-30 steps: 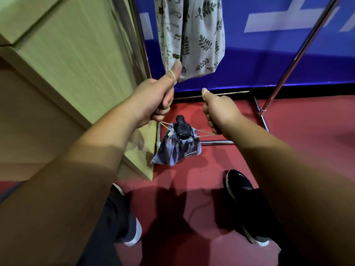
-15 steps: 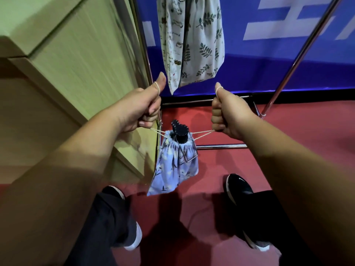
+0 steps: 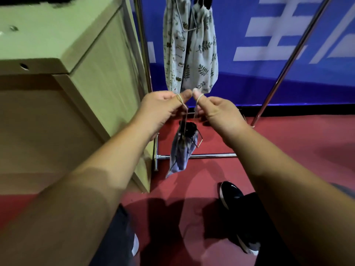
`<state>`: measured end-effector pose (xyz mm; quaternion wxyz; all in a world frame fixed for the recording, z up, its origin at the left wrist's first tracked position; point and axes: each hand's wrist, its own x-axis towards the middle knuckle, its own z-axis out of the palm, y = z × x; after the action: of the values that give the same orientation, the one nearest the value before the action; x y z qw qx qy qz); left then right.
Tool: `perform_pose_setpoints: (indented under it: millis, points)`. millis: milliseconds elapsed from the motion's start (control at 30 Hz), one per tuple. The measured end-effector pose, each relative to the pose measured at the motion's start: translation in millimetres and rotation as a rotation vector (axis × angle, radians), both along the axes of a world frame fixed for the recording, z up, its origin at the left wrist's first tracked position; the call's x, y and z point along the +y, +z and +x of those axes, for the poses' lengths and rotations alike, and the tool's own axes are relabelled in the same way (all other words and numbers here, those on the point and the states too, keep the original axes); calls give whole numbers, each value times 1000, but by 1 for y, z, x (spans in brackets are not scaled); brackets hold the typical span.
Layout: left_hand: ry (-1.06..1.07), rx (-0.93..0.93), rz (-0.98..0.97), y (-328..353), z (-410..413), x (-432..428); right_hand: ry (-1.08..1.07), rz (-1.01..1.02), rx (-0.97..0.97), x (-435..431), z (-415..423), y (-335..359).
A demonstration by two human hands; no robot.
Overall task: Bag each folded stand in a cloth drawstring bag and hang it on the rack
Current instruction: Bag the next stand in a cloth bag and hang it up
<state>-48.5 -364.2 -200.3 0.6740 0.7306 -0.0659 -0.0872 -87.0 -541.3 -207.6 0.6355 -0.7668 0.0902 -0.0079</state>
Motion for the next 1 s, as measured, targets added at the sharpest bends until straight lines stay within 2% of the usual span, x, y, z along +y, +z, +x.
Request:
perform_pose_setpoints:
  millis: [100, 200, 300, 467, 567, 800, 1000]
  points:
    - [53, 2, -122, 10, -13, -2, 3, 36, -60, 6, -15, 13]
    - [73, -31, -100, 14, -23, -4, -6, 78, -93, 9, -24, 32]
    - [45, -27, -77, 18, -30, -9, -2, 260, 17, 9, -26, 34]
    - [-91, -66, 214, 9, -33, -11, -32, 395, 142, 7, -27, 18]
    - [-110, -69, 295, 0, -26, -10, 7, 445, 225, 3, -17, 17]
    - [-172, -63, 412, -3, -8, -7, 194, 345, 322, -6, 5, 13]
    - [-150, -93, 541, -11, 2, -12, 194, 297, 363, -1, 28, -1]
